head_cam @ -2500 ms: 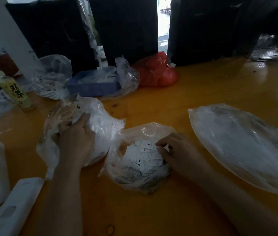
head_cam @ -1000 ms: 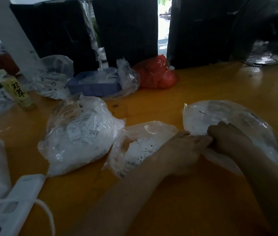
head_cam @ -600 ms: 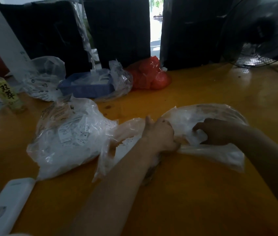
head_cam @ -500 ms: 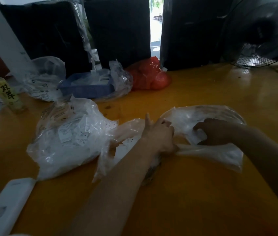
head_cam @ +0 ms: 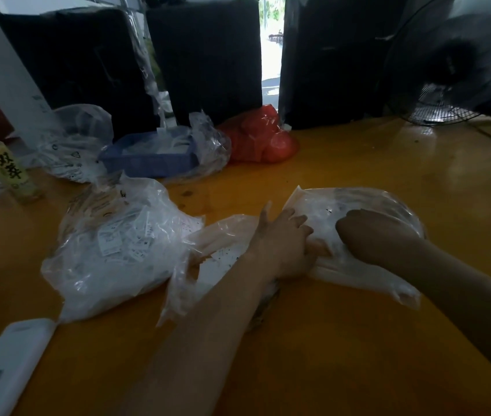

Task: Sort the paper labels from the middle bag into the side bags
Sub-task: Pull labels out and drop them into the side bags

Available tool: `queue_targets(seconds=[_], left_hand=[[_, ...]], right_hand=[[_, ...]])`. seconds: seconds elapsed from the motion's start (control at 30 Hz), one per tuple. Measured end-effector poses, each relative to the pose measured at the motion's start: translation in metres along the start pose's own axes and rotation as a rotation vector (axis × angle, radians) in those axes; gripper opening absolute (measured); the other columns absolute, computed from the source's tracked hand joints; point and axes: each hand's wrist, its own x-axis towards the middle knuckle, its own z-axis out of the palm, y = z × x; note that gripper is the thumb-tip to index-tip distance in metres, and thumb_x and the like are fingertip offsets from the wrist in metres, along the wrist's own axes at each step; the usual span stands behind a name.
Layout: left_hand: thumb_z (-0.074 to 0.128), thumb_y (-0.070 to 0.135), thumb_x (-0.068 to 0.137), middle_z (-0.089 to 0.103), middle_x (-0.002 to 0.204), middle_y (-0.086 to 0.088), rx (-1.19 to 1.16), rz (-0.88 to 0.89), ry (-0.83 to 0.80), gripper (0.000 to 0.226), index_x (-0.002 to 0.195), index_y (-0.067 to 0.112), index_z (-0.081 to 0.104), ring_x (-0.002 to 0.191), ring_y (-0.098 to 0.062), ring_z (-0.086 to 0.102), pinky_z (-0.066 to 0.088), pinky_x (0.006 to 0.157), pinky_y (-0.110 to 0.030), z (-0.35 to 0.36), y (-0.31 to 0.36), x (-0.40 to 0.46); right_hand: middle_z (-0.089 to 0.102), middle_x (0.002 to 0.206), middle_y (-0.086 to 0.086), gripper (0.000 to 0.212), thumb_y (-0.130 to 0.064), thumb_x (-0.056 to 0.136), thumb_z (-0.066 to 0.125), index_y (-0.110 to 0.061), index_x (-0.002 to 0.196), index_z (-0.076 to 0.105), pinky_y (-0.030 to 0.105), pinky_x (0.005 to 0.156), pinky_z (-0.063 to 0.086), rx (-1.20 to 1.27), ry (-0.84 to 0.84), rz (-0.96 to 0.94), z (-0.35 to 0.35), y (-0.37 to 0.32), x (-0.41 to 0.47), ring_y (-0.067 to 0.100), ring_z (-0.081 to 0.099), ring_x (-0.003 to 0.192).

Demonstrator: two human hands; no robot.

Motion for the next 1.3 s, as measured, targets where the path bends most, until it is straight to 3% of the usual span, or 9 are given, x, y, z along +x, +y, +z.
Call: queue_targets(seconds=[0.2,0.27,0.37,0.5,0.6,0.7,0.93,1.1,1.3], left_hand=[[0.055,0.029,0.101,0.074,0.125,0.003,-0.281,-0.030,0.452,0.026,0.111,0.021,0.076,0.135,-0.021,0.052,0.023,0.115,-0.044,-0.003,0.001,-0.028],[0.055,0.026,0.099,0.076,0.115,0.004,-0.357,-0.074,0.517,0.024,0.107,0.020,0.078,0.123,-0.020,0.056,0.032,0.103,-0.039,-0.008,-0.001,-0.038],[0.052,0.021,0.103,0.076,0.111,0.001,-0.506,-0.147,0.513,0.027,0.111,0.016,0.077,0.109,-0.016,0.059,0.039,0.093,-0.028,-0.017,-0.008,-0.050],[0.052,0.030,0.107,0.071,0.108,0.014,-0.730,-0.300,0.405,0.025,0.118,0.024,0.074,0.094,0.007,0.057,0.042,0.081,-0.013,-0.022,-0.017,-0.064],[0.052,0.060,0.099,0.071,0.117,0.017,-0.994,-0.424,0.352,0.044,0.129,0.031,0.065,0.104,0.002,0.063,0.051,0.093,-0.026,-0.021,-0.024,-0.070],[0.058,0.085,0.075,0.074,0.120,0.012,-1.394,-0.482,0.255,0.081,0.134,0.030,0.060,0.107,-0.009,0.072,0.056,0.101,-0.036,-0.025,-0.027,-0.074],[0.076,0.021,0.093,0.081,0.107,-0.006,-1.948,-0.605,0.411,0.009,0.099,0.014,0.076,0.093,-0.017,0.076,0.061,0.075,-0.026,-0.021,-0.038,-0.086],[0.078,0.013,0.089,0.081,0.095,-0.006,-2.036,-0.675,0.470,0.008,0.095,0.010,0.073,0.086,-0.015,0.076,0.061,0.070,-0.024,-0.019,-0.045,-0.095],[0.085,0.010,0.067,0.078,0.086,-0.008,-2.048,-0.630,0.491,0.029,0.091,0.005,0.070,0.073,-0.014,0.075,0.061,0.067,-0.023,-0.015,-0.043,-0.100]], right_hand=[[0.073,0.096,-0.005,0.019,-0.027,0.100,0.060,-0.022,0.090,0.076,0.029,0.077,0.057,0.265,0.137,0.060,-0.011,0.003,0.003,0.008,0.068,0.081],[0.070,0.077,-0.001,0.034,-0.031,0.103,0.053,-0.016,0.077,0.071,0.030,0.063,0.053,0.388,0.129,0.079,-0.016,0.002,0.002,0.010,0.062,0.063],[0.053,0.055,0.004,0.048,-0.033,0.106,0.047,-0.006,0.069,0.064,0.023,0.048,0.035,0.506,0.153,0.137,-0.027,0.000,-0.001,0.014,0.045,0.046],[0.072,0.073,0.007,0.037,-0.034,0.105,0.051,-0.011,0.082,0.069,0.022,0.043,0.040,0.894,0.195,0.252,-0.035,-0.009,-0.009,0.023,0.060,0.050],[0.074,0.080,0.007,0.023,-0.023,0.104,0.055,-0.007,0.093,0.066,0.024,0.049,0.044,1.452,0.193,0.252,-0.037,-0.020,-0.012,0.014,0.058,0.052],[0.074,0.082,0.007,0.021,-0.021,0.104,0.055,-0.005,0.095,0.066,0.024,0.050,0.045,1.603,0.237,0.127,-0.039,-0.043,-0.016,0.014,0.057,0.055],[0.073,0.078,-0.001,0.019,-0.024,0.102,0.057,-0.009,0.092,0.065,0.020,0.051,0.045,1.619,0.356,0.003,-0.032,-0.096,-0.013,0.013,0.057,0.054],[0.072,0.072,0.001,0.021,-0.034,0.099,0.060,-0.018,0.088,0.067,0.026,0.056,0.048,1.498,0.291,-0.052,-0.023,-0.106,-0.005,0.018,0.064,0.057],[0.063,0.067,-0.010,0.021,-0.029,0.099,0.058,-0.023,0.079,0.062,0.014,0.049,0.040,1.070,0.583,0.166,-0.022,-0.078,-0.004,0.005,0.061,0.055]])
